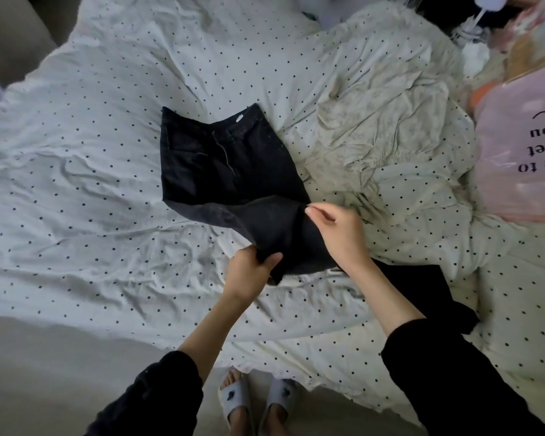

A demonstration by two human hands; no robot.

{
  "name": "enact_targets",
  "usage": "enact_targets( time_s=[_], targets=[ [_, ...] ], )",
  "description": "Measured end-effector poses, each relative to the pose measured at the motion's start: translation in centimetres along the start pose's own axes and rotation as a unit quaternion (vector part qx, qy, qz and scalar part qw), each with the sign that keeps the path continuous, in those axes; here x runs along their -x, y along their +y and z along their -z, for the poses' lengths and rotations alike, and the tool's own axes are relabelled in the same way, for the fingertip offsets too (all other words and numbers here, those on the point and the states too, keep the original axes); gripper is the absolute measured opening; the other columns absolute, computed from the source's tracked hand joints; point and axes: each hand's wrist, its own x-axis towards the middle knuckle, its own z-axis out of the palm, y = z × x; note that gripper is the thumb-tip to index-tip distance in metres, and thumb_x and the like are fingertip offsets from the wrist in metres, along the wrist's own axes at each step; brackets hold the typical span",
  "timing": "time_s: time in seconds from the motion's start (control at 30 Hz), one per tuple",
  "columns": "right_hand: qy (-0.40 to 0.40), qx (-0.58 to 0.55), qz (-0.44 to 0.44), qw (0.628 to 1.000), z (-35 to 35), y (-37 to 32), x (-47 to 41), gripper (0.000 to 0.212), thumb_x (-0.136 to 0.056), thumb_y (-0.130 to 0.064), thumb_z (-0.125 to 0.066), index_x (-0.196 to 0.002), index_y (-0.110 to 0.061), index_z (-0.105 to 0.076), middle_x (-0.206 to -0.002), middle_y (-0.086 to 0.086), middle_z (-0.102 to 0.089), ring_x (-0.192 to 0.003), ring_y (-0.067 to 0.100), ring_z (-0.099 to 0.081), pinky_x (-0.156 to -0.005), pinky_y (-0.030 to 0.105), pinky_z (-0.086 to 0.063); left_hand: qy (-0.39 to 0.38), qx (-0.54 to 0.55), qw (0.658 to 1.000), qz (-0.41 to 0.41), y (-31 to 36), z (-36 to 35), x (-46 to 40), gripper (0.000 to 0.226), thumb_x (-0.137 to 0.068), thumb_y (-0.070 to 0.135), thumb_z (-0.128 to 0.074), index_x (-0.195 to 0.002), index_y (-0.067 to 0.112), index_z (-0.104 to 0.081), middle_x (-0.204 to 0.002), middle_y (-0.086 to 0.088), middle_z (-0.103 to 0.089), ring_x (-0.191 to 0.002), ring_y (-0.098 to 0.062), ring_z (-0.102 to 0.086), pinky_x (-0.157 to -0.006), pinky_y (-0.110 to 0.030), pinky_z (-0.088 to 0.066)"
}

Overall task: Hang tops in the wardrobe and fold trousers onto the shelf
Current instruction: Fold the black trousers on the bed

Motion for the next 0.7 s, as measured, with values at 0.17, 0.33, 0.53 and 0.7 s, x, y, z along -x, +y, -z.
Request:
enact_targets(
  time_s=[0.17, 0.33, 0.53, 0.7],
  targets=[
    [-0.061, 0.098, -0.114, 0.987, 1.6, 2.8, 2.8, 0.035, -0.095, -0.033, -0.052, -0.127, -0.018, -0.059, -0.122, -0.001, -0.064, -0.114, 0.018, -0.058, -0.101, 0.041, -0.042, -0.041, 0.262, 0.955, 0.134, 0.6, -0.4, 3.3, 0.013, -0.092, 0.013, -0.059, -0.101, 0.003, -0.061, -0.095, -0.013, -0.069, -0.07, -0.015, -0.068, -0.06, -0.022, -0.056],
    [-0.192, 0.055, -0.26, 0.945, 3.2, 7.1, 9.1, 0.056, -0.096, -0.032, -0.052, -0.146, -0.013, -0.032, -0.147, 0.005, -0.041, -0.134, 0.02, -0.04, -0.109, 0.034, -0.033, -0.042, 0.326, 0.903, 0.278, -1.2, -1.5, 6.3, 0.019, -0.095, 0.014, -0.054, -0.107, -0.001, -0.054, -0.07, -0.008, -0.057, -0.052, -0.017, -0.054, -0.046, -0.026, -0.05],
    [-0.264, -0.001, -0.369, 0.891, 4.6, 9.1, 11.0, 0.067, -0.095, -0.038, -0.052, -0.149, -0.008, -0.023, -0.153, 0.007, -0.028, -0.139, 0.023, -0.032, -0.106, 0.033, -0.028, -0.013, 0.336, 0.894, 0.296, -2.8, -1.7, 9.6, 0.017, -0.097, 0.016, -0.05, -0.092, -0.001, -0.052, -0.062, -0.007, -0.05, -0.046, -0.017, -0.052, -0.039, -0.022, -0.042],
    [-0.385, -0.033, -0.415, 0.824, 4.8, 9.7, 15.0, 0.044, -0.09, -0.038, -0.06, -0.122, -0.007, -0.06, -0.119, 0.006, -0.065, -0.101, 0.017, -0.06, -0.094, 0.035, -0.03, -0.045, 0.318, 0.898, 0.302, -4.6, -2.3, 14.1, 0.013, -0.088, 0.005, -0.061, -0.094, -0.007, -0.063, -0.079, -0.013, -0.067, -0.06, -0.017, -0.067, -0.054, -0.026, -0.056]
  ],
)
